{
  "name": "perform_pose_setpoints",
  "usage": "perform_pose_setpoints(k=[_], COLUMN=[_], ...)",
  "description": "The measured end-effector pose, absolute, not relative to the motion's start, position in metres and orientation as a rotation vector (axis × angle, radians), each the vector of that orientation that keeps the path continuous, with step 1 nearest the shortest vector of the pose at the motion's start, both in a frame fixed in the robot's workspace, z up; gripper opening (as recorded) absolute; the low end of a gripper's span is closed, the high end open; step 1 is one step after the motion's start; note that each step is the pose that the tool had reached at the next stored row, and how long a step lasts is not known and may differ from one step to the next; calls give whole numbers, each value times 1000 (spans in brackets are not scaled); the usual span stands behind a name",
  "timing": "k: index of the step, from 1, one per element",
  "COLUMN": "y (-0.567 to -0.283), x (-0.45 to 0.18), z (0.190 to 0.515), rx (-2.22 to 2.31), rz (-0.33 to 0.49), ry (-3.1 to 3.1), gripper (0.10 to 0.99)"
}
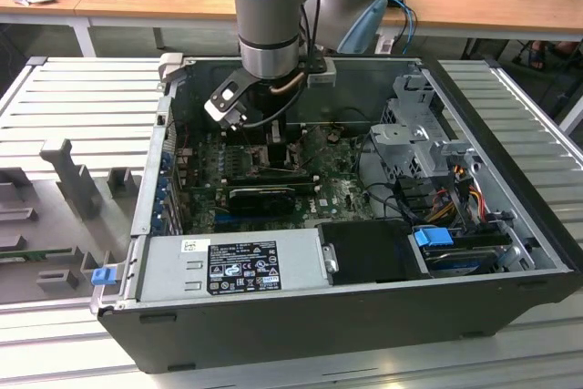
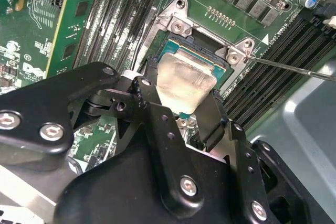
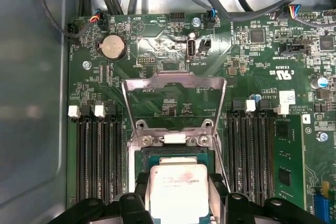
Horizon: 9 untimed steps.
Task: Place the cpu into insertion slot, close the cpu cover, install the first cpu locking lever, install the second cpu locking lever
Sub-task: 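Place the cpu into insertion slot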
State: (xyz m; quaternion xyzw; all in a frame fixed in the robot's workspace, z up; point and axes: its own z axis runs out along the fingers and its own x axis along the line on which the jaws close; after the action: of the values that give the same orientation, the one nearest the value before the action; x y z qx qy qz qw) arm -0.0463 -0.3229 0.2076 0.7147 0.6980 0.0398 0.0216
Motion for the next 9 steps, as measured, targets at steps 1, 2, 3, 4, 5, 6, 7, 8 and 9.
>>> perform_pose_setpoints(k=[1,2,3,4,5,6,7,8,9], y=[-323,-323,-323,-323,-323,-323,-323,-323,-323], x=[-46,-46,-46,-46,-46,-46,-46,-46,-46], z=[207,207,206,206,205,204,204,203,203], rx=[2218,2220,2221,2222,2222,2222,2222,2222,2222], rz=[123,123,123,123,123,123,123,123,123], ry=[2160,2157,2156,2155,2155,2155,2155,2155,2155], gripper=[529,529,529,529,529,529,529,529,529])
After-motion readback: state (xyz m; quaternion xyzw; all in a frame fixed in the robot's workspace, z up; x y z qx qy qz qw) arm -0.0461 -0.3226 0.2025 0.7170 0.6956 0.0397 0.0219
